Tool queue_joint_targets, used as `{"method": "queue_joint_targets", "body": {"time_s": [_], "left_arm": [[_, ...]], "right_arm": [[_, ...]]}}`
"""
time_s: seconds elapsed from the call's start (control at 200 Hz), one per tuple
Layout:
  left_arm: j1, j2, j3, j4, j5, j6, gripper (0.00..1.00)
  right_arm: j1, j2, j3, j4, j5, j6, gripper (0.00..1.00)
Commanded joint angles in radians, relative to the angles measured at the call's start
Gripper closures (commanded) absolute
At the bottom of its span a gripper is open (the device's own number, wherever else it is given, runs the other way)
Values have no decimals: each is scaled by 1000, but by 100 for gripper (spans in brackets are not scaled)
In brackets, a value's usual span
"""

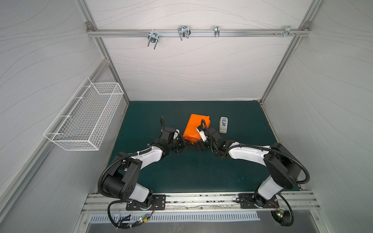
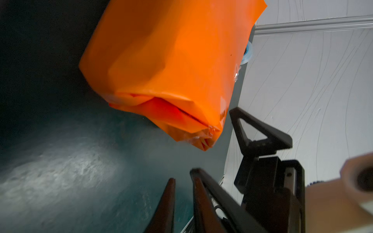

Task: Wrap a gift box in wrapping paper
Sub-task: Stick the wrapping paper to the gift box.

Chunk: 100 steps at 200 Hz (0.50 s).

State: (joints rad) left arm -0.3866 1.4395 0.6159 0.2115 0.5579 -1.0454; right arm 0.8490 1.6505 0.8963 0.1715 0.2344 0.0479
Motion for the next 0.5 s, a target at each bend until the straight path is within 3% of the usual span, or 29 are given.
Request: {"method": "queue_joint_targets", "body": {"time_s": [0.0, 0.26, 0.495], "left_arm": [[16, -44, -10, -44, -18, 36, 80], [35, -71, -16, -62, -10, 43, 80], [47, -67, -14, -63, -4, 45, 80]], "right_arm": [[-16, 53, 49, -35, 63, -16, 1], [-34, 105, 70, -43, 113, -25, 1], [-34, -10, -20, 13, 15, -44, 1]]}}
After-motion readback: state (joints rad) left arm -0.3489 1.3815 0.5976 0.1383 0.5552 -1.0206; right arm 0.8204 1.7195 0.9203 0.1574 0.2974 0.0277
